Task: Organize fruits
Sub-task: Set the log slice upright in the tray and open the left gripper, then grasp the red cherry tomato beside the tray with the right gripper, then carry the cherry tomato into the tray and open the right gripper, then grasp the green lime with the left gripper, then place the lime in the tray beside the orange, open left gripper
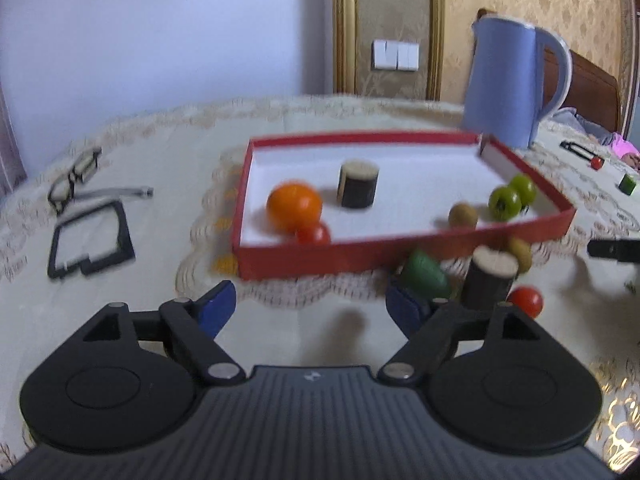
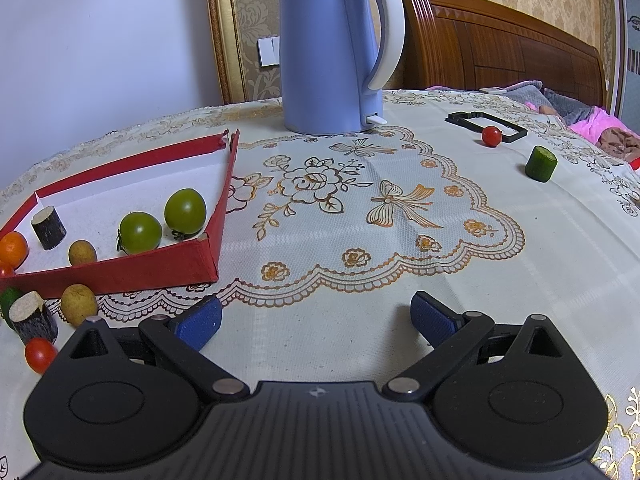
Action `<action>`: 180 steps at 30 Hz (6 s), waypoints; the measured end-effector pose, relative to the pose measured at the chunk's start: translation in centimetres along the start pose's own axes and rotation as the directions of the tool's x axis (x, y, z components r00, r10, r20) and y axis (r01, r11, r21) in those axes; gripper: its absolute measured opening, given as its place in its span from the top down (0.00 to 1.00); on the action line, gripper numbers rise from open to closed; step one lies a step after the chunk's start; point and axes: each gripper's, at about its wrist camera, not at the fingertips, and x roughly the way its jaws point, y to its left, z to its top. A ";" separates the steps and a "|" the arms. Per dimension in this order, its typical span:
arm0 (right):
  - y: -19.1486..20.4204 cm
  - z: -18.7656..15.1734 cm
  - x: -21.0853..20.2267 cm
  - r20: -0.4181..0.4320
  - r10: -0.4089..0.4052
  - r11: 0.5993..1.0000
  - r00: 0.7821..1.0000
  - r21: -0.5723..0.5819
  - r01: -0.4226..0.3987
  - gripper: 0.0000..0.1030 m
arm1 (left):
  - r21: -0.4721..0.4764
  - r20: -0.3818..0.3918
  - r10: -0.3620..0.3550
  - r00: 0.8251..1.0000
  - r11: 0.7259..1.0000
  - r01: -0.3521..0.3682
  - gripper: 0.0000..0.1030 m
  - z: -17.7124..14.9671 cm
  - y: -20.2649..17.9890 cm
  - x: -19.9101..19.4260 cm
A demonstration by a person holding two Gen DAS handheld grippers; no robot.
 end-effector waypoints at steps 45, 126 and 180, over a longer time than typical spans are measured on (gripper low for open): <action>12.7 -3.9 -4.9 0.005 0.376 0.835 0.927 -0.435 -0.337 0.75 | -0.040 -0.056 0.034 0.998 0.999 -0.036 0.00 -0.3 1.1 2.2; 2.2 0.2 0.4 -0.012 0.074 0.990 0.997 -0.119 -0.075 0.15 | -0.278 -0.096 -0.007 0.995 0.960 -0.020 0.00 2.1 -1.9 2.9; 2.2 0.2 0.4 -0.012 0.071 0.990 0.997 -0.122 -0.072 0.15 | -0.137 -0.017 0.006 1.000 0.991 -0.008 0.76 6.8 -3.0 4.8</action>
